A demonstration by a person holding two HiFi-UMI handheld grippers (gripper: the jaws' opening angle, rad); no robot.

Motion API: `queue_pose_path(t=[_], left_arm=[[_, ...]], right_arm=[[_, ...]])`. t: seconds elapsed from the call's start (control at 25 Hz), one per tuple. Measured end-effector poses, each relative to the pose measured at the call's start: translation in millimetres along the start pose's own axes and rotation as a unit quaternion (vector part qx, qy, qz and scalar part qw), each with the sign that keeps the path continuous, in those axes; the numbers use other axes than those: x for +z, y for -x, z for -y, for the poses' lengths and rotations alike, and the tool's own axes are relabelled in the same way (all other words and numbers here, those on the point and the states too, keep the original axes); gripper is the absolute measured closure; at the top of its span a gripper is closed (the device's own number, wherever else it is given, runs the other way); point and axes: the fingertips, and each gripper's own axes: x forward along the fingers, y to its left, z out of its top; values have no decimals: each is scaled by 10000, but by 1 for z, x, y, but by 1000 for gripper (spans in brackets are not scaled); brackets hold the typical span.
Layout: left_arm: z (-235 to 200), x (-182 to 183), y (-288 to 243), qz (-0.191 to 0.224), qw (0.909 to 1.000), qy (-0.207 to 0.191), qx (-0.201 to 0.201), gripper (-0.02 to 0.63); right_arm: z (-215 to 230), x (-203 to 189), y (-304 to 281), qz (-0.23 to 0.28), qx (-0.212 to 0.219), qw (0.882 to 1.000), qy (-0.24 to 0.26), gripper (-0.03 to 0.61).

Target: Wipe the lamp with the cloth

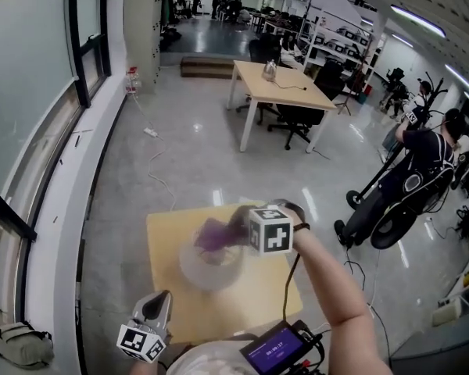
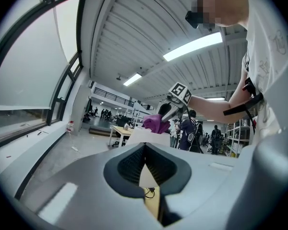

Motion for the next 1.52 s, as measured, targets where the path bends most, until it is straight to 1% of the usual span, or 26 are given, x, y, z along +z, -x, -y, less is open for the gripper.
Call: queue_pose_path(t=[0.08, 0.12, 0.2, 0.28, 0.36, 0.44, 0.48, 0.64, 0.76, 0.84, 0.92, 1.0, 1.12, 1.2, 1.28, 1.36, 1.52], left_arm=[[4, -2, 1, -22, 9999, -45, -103, 614], [7, -3, 2, -37, 9999, -41, -149, 614], [16, -7, 4, -82, 9997, 4, -233, 614], [25, -18, 4, -157, 9993, 32, -331, 614], [35, -27, 4, -227, 9989, 47, -410, 614], [43, -31, 5, -259, 9985, 36, -488, 614], [48, -31, 4, -265, 9982, 12, -533, 614], [75, -34, 3, -309, 9977, -114, -600, 614], [85, -26, -9, -236, 9977, -243, -595, 614], [87, -18, -26, -194, 9975, -285, -616, 614], [88, -22, -36, -230, 9982, -235, -508, 614], [100, -29, -42, -291, 9988, -96, -372, 614], [124, -38, -50, -293, 9994, 140, -138, 614], [140, -41, -59, -276, 9995, 149, -27, 614], [152, -45, -64, -312, 9995, 71, 11, 614], [161, -51, -67, -372, 9993, -9, 55, 614], [180, -48, -74, -343, 9991, -79, 252, 614]], right_arm=[[3, -2, 16, 482, -379, 9972, -426, 499], [3, -3, 25, 753, -557, 9933, -671, 499], [-1, -5, 41, 1343, -837, 9804, -1173, 499], [-12, -9, 53, 1961, -972, 9613, -1671, 499], [-25, -18, 60, 2500, -1012, 9383, -2163, 499], [-38, -27, 64, 2885, -1024, 9160, -2593, 499], [-44, -31, 66, 3024, -1024, 9068, -2753, 499], [-77, -57, 78, 3605, -999, 8716, -3170, 499], [-87, -76, 93, 4144, -1078, 8420, -3282, 499], [-79, -84, 101, 4400, -1150, 8285, -3268, 498], [-80, -96, 100, 4574, -1109, 8161, -3354, 497], [-91, -111, 98, 4669, -1023, 8078, -3450, 497], [-114, -143, 95, 4758, -877, 7991, -3569, 497], [-124, -166, 97, 4820, -861, 7918, -3652, 497], [-134, -185, 96, 4855, -859, 7863, -3724, 497], [-146, -198, 91, 4843, -843, 7844, -3782, 497], [-168, -212, 73, 4826, -708, 7867, -3784, 495]])
